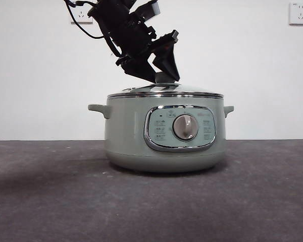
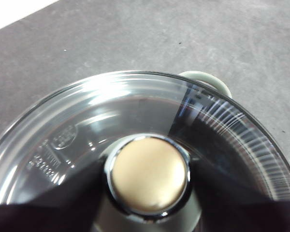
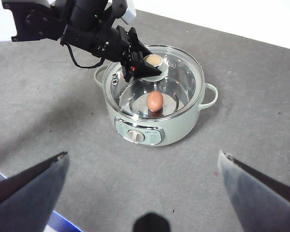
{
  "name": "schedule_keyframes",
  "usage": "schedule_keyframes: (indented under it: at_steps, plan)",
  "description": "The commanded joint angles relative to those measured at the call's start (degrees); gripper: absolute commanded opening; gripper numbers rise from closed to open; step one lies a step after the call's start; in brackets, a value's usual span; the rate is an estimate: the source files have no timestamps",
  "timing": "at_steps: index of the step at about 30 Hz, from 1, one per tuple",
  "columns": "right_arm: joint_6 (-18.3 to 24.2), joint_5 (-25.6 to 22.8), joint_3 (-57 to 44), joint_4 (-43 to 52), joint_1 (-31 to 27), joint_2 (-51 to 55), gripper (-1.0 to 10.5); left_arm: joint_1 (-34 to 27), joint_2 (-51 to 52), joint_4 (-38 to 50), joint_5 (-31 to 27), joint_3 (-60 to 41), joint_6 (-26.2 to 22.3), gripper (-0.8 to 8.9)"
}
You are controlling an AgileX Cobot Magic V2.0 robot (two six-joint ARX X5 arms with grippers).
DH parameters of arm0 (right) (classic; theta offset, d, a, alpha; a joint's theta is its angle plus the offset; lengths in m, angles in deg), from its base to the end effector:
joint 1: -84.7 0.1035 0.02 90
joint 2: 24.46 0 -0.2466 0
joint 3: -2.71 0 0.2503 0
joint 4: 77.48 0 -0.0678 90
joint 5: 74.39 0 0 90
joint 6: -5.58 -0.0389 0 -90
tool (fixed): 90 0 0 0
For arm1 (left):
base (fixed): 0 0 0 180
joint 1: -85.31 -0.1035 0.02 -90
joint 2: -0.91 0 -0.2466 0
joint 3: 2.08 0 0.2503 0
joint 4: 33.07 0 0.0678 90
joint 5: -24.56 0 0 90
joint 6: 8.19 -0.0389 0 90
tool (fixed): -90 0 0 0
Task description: Pick up the egg,open the lid,put the egg in the pot,close the lid
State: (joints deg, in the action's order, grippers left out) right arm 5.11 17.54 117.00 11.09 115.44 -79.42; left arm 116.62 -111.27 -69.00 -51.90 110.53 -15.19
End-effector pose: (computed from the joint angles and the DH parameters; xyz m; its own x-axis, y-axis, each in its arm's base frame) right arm 0.0822 0.0504 0.4640 0.7105 0.4617 -0.5311 -0.5316 0.8466 0.0248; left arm 0.3792 -0.2413 0.2724 0.5546 -0.6113 -0.5646 0.7236 0.6893 -0.0357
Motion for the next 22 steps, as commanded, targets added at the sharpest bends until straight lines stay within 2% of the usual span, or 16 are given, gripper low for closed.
schedule_keyframes:
  at_steps: [1,7,15,22]
  plan:
    - [-0.5,0.0,-0.3,-1.4,0.0,0.1,5.3,0.3,-1.5,-1.4,0.0,1.5,-0.1,4.48]
    - [-0.5,0.0,-0.3,-1.4,0.0,0.1,5.3,0.0,-1.5,-8.9,0.0,8.2,-0.1,4.48]
    - [-0.4,-1.2,-0.3,-1.4,0.0,0.1,5.3,-1.7,-0.1,-27.8,0.0,21.2,-0.6,4.4]
    - [0.4,-3.0,-0.5,-1.4,0.0,-0.4,5.3,-3.1,9.6,-35.6,0.0,21.9,-0.5,4.38]
